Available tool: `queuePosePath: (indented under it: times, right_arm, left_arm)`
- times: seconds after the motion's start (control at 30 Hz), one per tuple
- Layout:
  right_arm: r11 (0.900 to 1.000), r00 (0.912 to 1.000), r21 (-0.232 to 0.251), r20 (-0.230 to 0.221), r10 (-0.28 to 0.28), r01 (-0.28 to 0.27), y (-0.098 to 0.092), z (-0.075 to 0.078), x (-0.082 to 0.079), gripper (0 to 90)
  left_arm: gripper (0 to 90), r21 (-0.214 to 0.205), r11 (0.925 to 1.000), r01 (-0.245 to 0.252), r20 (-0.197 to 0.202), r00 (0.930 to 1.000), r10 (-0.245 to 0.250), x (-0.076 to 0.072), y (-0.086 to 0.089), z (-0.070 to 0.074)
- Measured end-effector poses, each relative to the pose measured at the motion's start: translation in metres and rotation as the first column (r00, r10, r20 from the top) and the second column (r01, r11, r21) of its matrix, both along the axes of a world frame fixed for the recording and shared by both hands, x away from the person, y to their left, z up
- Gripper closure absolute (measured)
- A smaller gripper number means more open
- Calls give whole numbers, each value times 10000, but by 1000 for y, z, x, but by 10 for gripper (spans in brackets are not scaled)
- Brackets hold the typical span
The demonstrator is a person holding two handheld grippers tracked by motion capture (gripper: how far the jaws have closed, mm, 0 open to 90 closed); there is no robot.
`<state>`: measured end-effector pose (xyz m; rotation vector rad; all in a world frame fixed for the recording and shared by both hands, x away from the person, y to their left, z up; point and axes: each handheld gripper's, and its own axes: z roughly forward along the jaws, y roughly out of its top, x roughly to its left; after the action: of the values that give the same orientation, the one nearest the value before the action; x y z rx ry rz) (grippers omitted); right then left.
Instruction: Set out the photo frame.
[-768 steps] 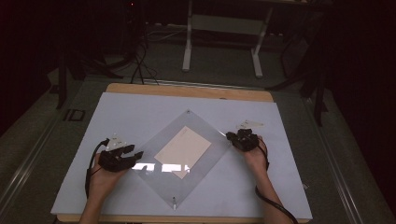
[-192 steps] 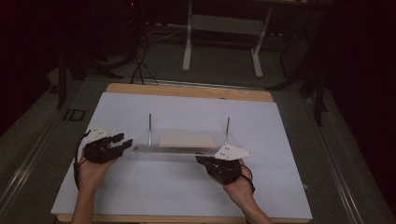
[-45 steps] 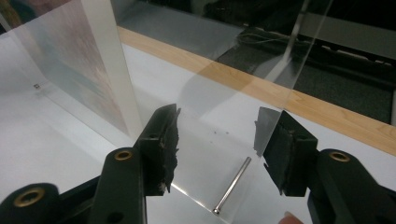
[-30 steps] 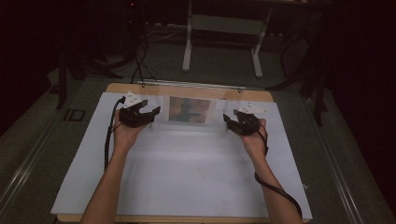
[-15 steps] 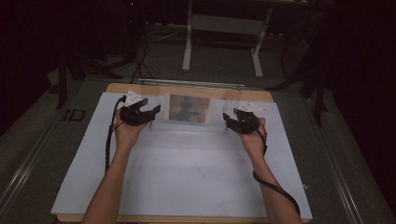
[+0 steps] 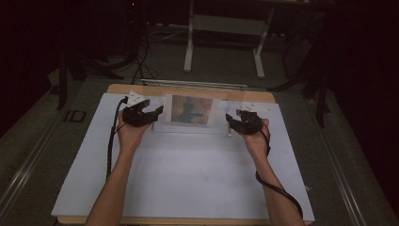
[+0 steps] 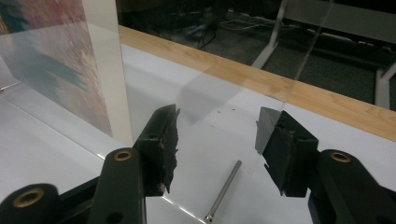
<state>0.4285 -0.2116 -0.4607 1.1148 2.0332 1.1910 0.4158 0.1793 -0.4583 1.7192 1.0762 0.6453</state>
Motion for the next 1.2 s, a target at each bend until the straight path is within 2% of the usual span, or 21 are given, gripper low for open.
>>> queuePosePath:
  times: [0.17,0.23,0.33,0.4,0.43,0.47,0.53,0.57,0.6,0.63,0.8,0.9,1.0,1.17,1.2]
  right_arm:
    - [10000,10000,71,-21,23,-23,-5,4,-5,480]
    - [9999,10000,124,-34,68,-68,-8,6,-10,481]
    - [9997,9999,221,-154,37,-34,-11,7,-17,481]
    - [9994,9998,357,-208,-5,12,-13,7,-24,480]
    - [9991,9996,418,-280,-9,21,-16,7,-30,480]
    - [9991,9996,418,-280,-9,21,-16,7,-30,480]
    - [9985,9990,539,-442,-33,57,-20,5,-41,479]
    - [9982,9987,589,-509,-30,60,-22,5,-44,475]
    - [9977,9983,677,-581,-33,72,-23,4,-47,475]
    - [9978,9982,666,-597,-24,64,-24,4,-51,475]
    - [9978,9986,659,-527,19,16,-27,5,-69,478]
    - [9979,9988,648,-487,81,-49,-28,7,-78,484]
    - [9972,9990,739,-411,158,-127,-30,8,-87,497]
    - [9972,9986,729,-493,172,-136,-31,5,-91,498]
    - [9958,9985,883,-472,294,-251,-34,-1,-92,506]
  left_arm:
    - [354,-36,10000,10,-307,9995,-11,-5,-3,5]
    - [354,-79,10000,14,-612,9981,-19,-9,-6,8]
    - [354,-101,9999,41,-835,9965,-50,-15,-8,10]
    - [355,-61,10000,38,-874,9962,-43,-21,-11,12]
    - [355,24,10000,81,-1033,9946,-78,-27,-14,14]
    - [354,24,10000,81,-1033,9946,-78,-27,-14,14]
    - [354,-4,10000,49,-1265,9920,-50,-33,-16,15]
    - [354,-28,10000,-3,-1435,9897,-2,-41,-19,16]
    - [354,-28,10000,-3,-1435,9897,-2,-41,-19,16]
    - [354,27,10000,-1,-1557,9878,5,-48,-21,17]
    - [355,-39,10000,82,-1691,9856,-87,-60,-21,18]
    - [354,-108,9998,169,-1928,9811,-186,-70,-21,21]
    - [354,-170,9995,261,-1918,9810,-288,-75,-19,20]
    - [355,-65,9996,267,-1871,9819,-275,-80,-22,18]
    - [355,-58,9997,245,-1912,9812,-252,-81,-22,18]
